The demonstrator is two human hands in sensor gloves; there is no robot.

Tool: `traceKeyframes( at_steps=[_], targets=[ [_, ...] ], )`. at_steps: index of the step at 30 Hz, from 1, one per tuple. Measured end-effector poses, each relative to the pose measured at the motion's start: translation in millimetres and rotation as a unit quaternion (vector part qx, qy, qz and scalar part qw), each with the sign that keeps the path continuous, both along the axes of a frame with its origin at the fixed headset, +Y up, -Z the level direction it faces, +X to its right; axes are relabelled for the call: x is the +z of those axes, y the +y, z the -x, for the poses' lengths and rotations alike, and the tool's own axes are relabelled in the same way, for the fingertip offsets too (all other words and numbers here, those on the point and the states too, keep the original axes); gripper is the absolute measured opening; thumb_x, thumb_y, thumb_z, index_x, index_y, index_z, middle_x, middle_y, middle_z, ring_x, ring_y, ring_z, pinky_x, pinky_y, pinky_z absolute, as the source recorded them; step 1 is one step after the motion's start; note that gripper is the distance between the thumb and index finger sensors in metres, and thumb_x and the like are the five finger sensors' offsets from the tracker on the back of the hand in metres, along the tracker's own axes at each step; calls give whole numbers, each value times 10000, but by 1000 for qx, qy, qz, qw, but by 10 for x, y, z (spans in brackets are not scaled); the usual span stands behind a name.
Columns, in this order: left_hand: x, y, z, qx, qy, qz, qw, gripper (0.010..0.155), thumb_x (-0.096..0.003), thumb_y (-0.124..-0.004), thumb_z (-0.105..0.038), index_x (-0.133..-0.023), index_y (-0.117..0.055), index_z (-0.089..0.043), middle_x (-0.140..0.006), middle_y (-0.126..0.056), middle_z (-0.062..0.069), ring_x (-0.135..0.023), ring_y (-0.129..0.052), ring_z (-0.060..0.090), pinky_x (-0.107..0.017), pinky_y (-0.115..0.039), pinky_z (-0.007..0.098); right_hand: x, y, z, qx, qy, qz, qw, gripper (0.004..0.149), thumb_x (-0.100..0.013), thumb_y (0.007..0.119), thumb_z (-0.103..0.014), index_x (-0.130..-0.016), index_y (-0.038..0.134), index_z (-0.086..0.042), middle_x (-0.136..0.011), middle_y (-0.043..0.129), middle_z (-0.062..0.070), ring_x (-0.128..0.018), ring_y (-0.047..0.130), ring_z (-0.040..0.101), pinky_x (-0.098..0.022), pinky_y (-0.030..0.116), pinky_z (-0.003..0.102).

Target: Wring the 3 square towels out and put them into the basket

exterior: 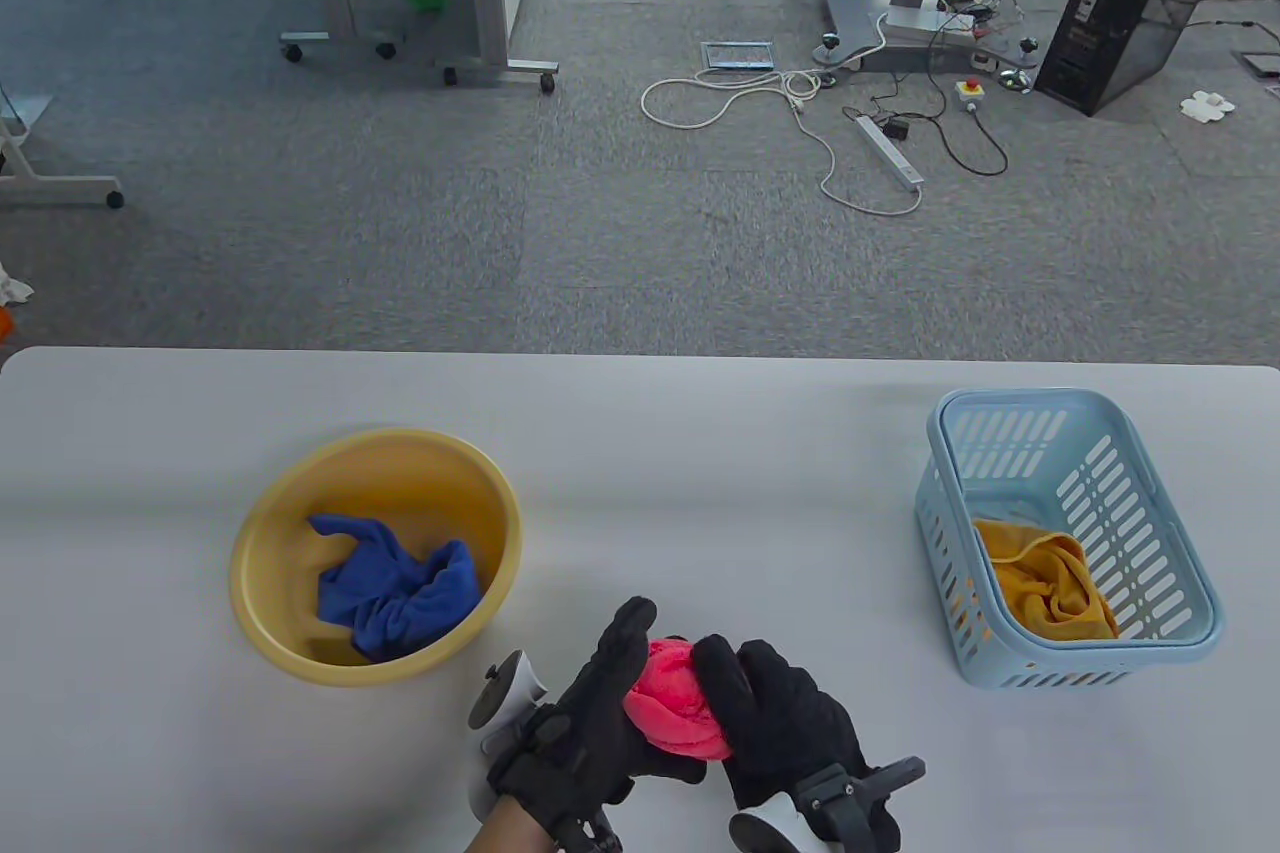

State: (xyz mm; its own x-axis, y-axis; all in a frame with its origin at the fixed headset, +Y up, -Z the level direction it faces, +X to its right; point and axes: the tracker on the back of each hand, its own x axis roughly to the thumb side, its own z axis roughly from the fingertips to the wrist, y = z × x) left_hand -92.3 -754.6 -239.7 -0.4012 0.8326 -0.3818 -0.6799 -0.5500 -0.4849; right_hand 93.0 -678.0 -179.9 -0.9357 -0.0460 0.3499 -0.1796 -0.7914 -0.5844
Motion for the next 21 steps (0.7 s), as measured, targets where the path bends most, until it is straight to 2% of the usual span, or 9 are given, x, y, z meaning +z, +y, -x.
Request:
traceKeyframes(
  at_steps=[3,6,9,13,17,21],
  targets=[
    [-13,-7,6,-1,27,-7,1000,935,-554,-844,-711,-1174,-186,-474,-1209,-293,156,-962,-663,470,-492,-826,513,5,-5,17,-1,7,-2,1000,777,-457,1039,-303,-1063,552,-299,-876,802,145,-473,989,295,-253,911,306],
    [-27,-17,15,-12,49,-15,999,849,-577,-852,-624,-1181,-279,-461,-1171,-450,141,-908,-740,424,-468,-847,482,12,-3,33,2,9,-3,1000,780,-454,1039,-306,-1063,552,-295,-872,805,143,-467,992,291,-248,912,302],
    [-34,-16,31,-21,61,-26,998,766,-590,-837,-582,-1186,-390,-402,-1138,-520,124,-858,-784,405,-449,-859,457,-2,-6,29,-6,19,9,1000,786,-449,1036,-320,-1064,547,-297,-867,811,139,-459,996,283,-242,914,293],
    [-36,31,52,-45,87,-58,994,645,-603,-814,-529,-1146,-521,-340,-1114,-558,118,-820,-805,401,-411,-869,436,-76,-42,-37,-81,44,66,994,802,-440,1038,-333,-1064,539,-267,-851,826,136,-438,1003,274,-227,917,287],
    [-32,70,51,-63,101,-81,990,628,-599,-815,-511,-1130,-547,-309,-1106,-570,111,-804,-809,406,-383,-875,423,-122,-63,-90,-128,55,107,984,813,-433,1039,-343,-1062,537,-230,-831,840,136,-415,1009,265,-212,919,278],
    [-34,114,66,-89,117,-113,983,613,-597,-817,-499,-1118,-569,-291,-1090,-589,112,-764,-822,415,-345,-879,404,-173,-88,-141,-185,71,163,967,821,-422,1043,-347,-1062,546,-214,-810,854,138,-390,1011,261,-198,921,274]
  ],
)
